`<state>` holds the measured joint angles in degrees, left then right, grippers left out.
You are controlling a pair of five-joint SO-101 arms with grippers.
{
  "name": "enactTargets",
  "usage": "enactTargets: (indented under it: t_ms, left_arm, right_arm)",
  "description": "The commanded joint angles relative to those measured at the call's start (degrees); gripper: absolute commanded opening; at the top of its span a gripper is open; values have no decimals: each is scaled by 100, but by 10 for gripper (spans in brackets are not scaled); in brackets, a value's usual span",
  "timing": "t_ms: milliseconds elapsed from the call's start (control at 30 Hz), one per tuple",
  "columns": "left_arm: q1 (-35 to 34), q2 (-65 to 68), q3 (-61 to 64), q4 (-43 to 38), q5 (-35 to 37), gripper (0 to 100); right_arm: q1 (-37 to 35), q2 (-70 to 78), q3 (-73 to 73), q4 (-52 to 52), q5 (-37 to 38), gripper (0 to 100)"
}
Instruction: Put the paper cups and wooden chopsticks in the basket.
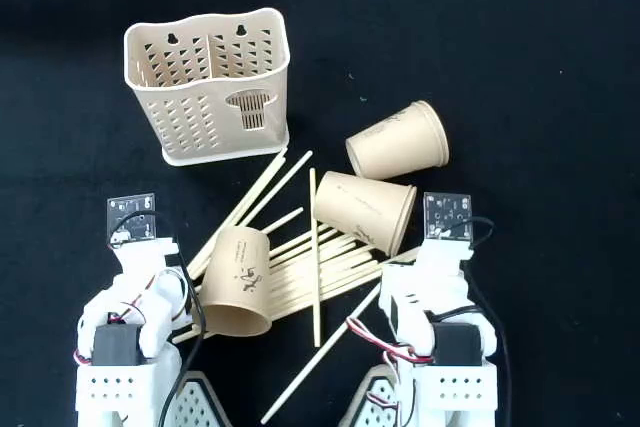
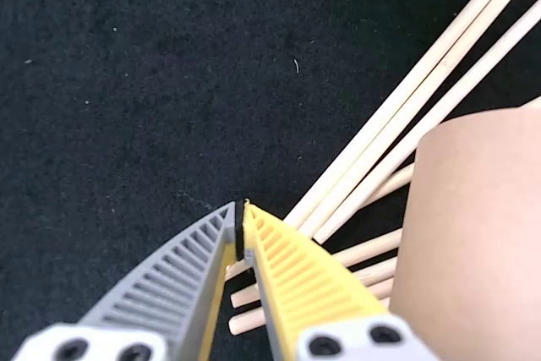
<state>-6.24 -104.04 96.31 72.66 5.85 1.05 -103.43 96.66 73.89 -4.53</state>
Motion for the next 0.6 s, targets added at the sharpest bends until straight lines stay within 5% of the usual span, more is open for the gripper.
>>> enactTargets:
  t_ms: [0,567]
  left_arm:
    - [22,-26,92,26,-9,32]
    - [22,-26,92,26,-9,32]
  right_arm:
    - [35,-391,-13,9,35,17]
    - [-9,-400,-13,-105,-9,18]
